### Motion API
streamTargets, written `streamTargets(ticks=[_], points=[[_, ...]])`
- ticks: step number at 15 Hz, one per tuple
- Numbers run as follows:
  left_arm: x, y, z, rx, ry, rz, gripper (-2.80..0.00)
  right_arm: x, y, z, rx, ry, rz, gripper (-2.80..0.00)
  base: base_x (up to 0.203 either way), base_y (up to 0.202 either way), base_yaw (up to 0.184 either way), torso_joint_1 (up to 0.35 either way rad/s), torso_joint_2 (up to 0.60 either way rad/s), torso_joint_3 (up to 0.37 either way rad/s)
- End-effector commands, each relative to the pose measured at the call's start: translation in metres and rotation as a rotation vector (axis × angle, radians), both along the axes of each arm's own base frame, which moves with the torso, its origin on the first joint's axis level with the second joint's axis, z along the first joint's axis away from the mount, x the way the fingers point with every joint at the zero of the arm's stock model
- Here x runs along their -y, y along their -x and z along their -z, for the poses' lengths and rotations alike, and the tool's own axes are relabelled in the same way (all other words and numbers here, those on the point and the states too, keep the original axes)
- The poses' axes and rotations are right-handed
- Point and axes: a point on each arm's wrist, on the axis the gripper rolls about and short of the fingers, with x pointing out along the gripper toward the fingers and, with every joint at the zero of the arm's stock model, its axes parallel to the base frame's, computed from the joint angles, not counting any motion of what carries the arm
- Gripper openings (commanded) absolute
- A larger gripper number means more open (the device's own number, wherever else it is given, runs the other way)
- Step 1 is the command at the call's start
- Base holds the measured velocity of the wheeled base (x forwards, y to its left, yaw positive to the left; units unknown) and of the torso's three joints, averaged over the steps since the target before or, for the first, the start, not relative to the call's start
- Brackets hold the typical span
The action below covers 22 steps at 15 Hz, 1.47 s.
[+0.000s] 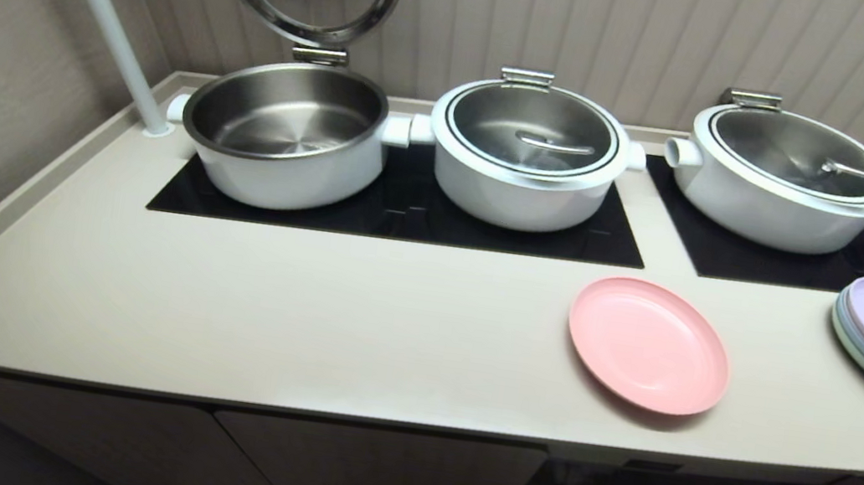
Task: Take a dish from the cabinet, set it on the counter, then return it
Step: Pick up the plate from the table
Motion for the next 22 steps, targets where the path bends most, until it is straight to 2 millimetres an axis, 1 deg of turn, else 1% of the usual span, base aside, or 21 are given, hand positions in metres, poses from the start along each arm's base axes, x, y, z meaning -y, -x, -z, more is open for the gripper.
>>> streamTargets(ticks=[1, 6, 8, 9, 12, 16, 20, 22], points=[[0.0, 0.0, 0.0, 0.001, 0.0, 0.0, -2.8, 0.0, 0.013, 0.001, 0.166, -0.006, 0.003, -2.8, 0.0, 0.0, 0.0, 0.0, 0.0, 0.0], [0.0, 0.0, 0.0, 0.001, 0.0, 0.0, -2.8, 0.002, 0.011, 0.004, 0.166, -0.142, 0.082, -2.8, 0.0, 0.0, 0.0, 0.0, 0.0, 0.0], [0.0, 0.0, 0.0, 0.001, 0.0, 0.0, -2.8, 0.003, 0.009, 0.006, 0.199, -0.131, 0.138, -2.8, 0.0, 0.0, 0.0, 0.0, 0.0, 0.0], [0.0, 0.0, 0.0, 0.001, 0.001, 0.0, -2.8, 0.004, 0.008, 0.009, 0.18, -0.114, 0.184, -2.8, 0.0, 0.0, 0.0, 0.0, 0.0, 0.0], [0.0, 0.0, 0.0, 0.001, 0.0, 0.0, -2.8, 0.004, 0.008, 0.011, 0.166, -0.109, 0.182, -2.8, 0.0, 0.0, 0.0, 0.0, 0.0, 0.0], [0.0, 0.0, 0.0, 0.001, 0.0, 0.0, -2.8, 0.003, 0.008, 0.011, 0.16, -0.044, 0.141, -2.8, 0.0, 0.0, 0.0, 0.0, 0.0, 0.0], [0.0, 0.0, 0.0, 0.001, 0.0, 0.0, -2.8, 0.003, 0.008, 0.011, 0.161, -0.124, 0.149, -2.8, 0.0, 0.0, 0.0, 0.0, 0.0, 0.0], [0.0, 0.0, 0.0, 0.001, 0.0, 0.0, -2.8, 0.003, 0.008, 0.011, 0.161, -0.134, 0.154, -2.8, 0.0, 0.0, 0.0, 0.0, 0.0, 0.0]])
